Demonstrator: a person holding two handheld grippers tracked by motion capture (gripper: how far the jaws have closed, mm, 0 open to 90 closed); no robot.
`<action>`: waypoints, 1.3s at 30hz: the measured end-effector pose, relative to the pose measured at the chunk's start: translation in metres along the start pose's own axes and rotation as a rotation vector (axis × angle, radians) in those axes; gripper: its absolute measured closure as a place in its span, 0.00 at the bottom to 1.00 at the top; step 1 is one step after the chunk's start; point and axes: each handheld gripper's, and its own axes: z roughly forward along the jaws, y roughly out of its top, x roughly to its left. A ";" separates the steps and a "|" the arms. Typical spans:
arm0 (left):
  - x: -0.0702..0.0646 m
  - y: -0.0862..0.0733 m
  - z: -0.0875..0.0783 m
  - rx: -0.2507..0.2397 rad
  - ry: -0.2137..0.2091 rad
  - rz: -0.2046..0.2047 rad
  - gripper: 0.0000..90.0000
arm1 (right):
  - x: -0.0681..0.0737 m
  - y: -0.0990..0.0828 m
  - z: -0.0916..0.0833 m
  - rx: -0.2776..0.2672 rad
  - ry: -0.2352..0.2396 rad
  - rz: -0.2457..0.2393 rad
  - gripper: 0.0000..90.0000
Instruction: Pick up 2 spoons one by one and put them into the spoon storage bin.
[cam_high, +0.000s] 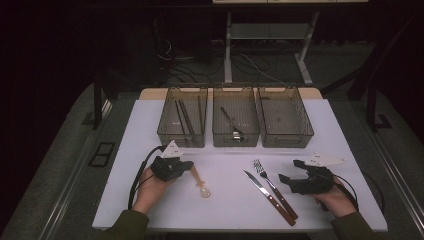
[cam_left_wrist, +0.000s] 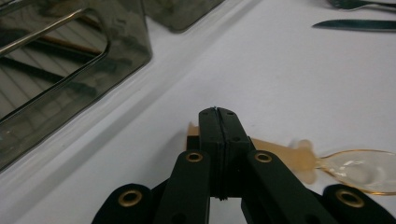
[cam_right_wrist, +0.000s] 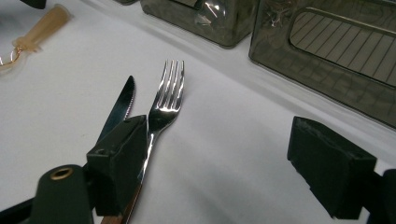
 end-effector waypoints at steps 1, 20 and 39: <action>-0.003 0.000 -0.001 -0.002 -0.007 0.006 0.99 | 0.000 0.000 0.000 0.002 0.000 0.000 0.23; -0.032 -0.015 0.000 0.127 -0.107 0.057 0.99 | 0.000 0.000 -0.001 0.001 0.000 -0.002 0.23; -0.030 -0.001 0.023 0.114 -0.142 0.058 0.99 | 0.001 0.000 0.000 0.004 -0.001 -0.004 0.23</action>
